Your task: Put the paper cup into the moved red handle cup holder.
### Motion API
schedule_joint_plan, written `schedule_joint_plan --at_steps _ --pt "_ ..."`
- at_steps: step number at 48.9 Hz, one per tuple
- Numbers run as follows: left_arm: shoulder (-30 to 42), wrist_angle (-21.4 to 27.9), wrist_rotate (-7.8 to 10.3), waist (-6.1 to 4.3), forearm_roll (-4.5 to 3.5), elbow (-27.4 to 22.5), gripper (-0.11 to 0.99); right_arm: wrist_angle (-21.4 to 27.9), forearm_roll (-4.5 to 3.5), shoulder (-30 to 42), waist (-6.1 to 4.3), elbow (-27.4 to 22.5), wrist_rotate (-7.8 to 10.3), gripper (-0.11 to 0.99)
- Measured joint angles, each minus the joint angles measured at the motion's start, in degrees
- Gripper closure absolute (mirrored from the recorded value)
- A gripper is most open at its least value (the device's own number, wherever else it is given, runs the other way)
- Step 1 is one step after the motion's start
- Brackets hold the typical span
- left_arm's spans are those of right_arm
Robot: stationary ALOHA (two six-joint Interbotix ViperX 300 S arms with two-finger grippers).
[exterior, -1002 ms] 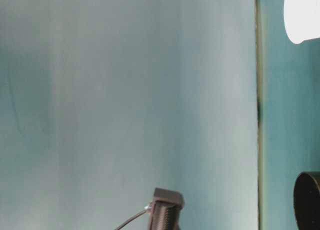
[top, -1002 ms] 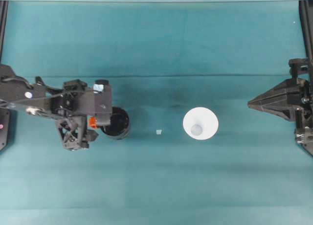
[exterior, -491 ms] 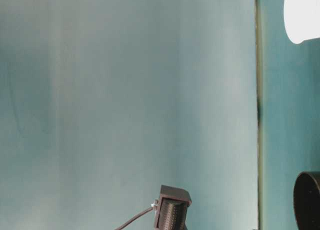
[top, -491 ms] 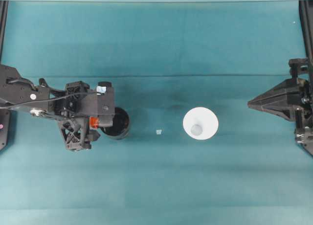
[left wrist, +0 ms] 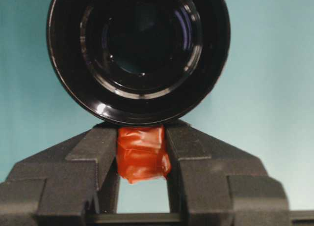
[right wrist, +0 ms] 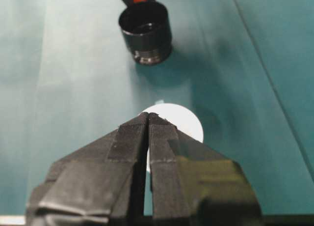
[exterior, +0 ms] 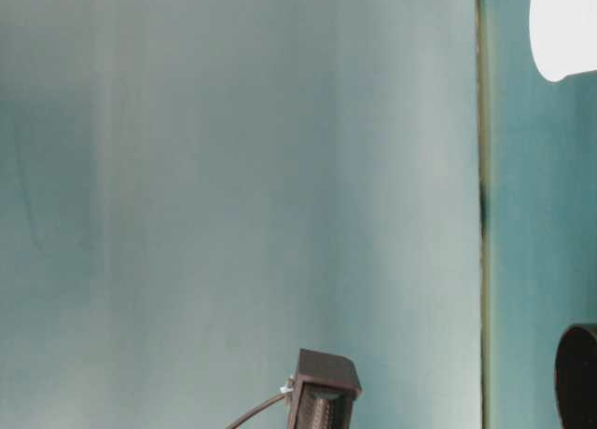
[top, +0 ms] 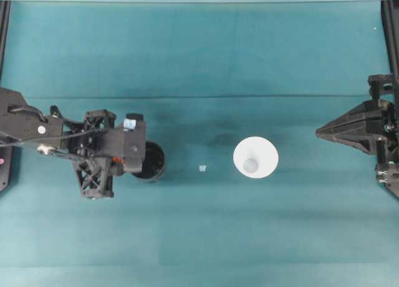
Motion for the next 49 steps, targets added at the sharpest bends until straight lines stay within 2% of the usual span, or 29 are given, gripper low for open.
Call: schedule_joint_plan --at_steps 7,21,26,37,49 --pt "-0.53 1.14 0.53 0.0 0.0 -0.79 0.61 0.0 0.0 0.0 0.0 0.0 0.0 0.97" --pt "-4.57 11.95 0.53 0.0 0.09 -8.35 0.61 0.0 0.09 0.0 0.0 0.0 0.0 0.97" --pt "-4.75 14.24 0.53 0.0 0.09 -11.51 0.61 0.0 0.0 -0.09 0.0 0.0 0.0 0.97" --pt "-2.29 15.03 0.53 0.0 0.0 -17.23 0.61 0.0 0.0 -0.88 0.0 0.0 0.09 0.97" --pt "4.31 14.77 0.53 0.09 0.0 -22.59 0.61 0.0 0.0 -1.23 -0.09 0.0 0.09 0.97"
